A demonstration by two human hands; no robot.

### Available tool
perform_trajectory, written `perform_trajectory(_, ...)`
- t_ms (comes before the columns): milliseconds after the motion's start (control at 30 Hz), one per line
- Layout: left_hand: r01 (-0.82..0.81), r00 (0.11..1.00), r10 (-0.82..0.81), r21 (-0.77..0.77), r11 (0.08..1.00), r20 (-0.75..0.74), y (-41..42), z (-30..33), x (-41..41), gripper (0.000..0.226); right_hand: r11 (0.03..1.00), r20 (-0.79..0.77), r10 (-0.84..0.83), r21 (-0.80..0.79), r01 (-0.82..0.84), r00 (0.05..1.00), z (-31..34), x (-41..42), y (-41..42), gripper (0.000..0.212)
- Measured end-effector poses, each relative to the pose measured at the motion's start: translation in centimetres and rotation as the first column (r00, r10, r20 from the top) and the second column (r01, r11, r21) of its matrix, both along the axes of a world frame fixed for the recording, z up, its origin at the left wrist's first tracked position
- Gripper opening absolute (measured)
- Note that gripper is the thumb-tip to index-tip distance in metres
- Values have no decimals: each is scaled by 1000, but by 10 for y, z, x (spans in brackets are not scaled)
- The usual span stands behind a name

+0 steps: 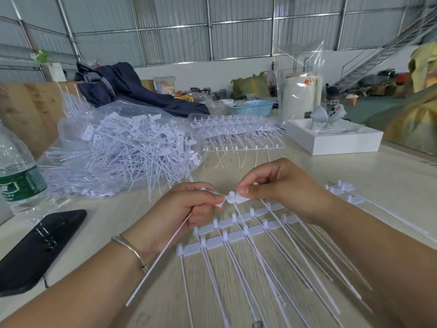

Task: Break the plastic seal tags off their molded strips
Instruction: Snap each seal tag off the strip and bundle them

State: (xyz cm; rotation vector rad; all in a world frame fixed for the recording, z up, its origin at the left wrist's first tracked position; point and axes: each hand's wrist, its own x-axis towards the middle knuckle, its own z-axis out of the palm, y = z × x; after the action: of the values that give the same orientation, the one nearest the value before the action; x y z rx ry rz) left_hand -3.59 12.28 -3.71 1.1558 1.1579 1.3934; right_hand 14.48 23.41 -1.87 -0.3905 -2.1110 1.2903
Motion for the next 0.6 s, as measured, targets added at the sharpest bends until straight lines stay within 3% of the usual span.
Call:
perform_trajectory(133,55,998,-56,-91,994,-14,-1,-2,0,25,997,58,80,5,-80,995,1,1,-1,7)
perform_trajectory(267,222,974,-226,-162,961,-6,-5,-2,-4,24,993,35,108,-46,-107,994,5,6,2,8)
perform_trajectory(400,209,972,-191,-135,969,135,-5,-1,-8,39,995,-52,39,-92,-43,998,10,8,8,4)
perform_trajectory(467,133,986,-109,-196,972,124,-4,0,-9,49,993,-66,18,-119,-26,998,9,5,8,16)
perform_trajectory(533,67,993,-33,-311,948,112,-2,0,-8,45,999,-45,-30,-22,29,999,5,3,6,19)
perform_trajectory(600,36,989,21,-376,926,144,-1,0,-5,34,977,-12,-90,191,91,996,0,1,1,13)
